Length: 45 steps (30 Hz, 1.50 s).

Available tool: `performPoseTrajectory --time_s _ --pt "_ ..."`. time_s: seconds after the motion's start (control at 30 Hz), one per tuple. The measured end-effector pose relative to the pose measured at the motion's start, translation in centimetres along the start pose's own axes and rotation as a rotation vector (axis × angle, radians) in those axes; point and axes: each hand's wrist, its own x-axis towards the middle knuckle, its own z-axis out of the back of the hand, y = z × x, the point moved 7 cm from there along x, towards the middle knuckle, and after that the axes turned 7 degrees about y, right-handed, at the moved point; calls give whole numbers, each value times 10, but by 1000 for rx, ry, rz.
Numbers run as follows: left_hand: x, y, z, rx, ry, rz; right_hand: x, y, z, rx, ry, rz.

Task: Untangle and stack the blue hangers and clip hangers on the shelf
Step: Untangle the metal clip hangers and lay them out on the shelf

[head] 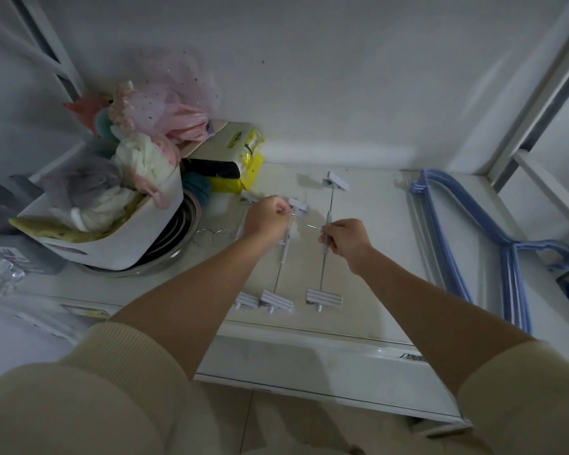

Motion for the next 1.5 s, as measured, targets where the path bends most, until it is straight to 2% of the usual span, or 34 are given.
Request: performPoseTrajectory --time_s 0.1,0.23,0.43,0.93,1.1,1.5 --pt "1 16 0 92 -1 17 6 -11 -9 -48 31 -57" --pt "5 27 -1 153 1 48 14 -19 -19 -243 28 -72" --pt "7 34 -10 153 42 66 11 -21 -20 -404 0 -65" --pt "8 42 -16 154 47 89 4 -13 -27 -492 5 -32" --pt "8 41 -20 209 75 67 0 -9 -26 -614 -2 3" --pt "8 38 -19 206 97 77 0 -8 -27 -603 35 -9"
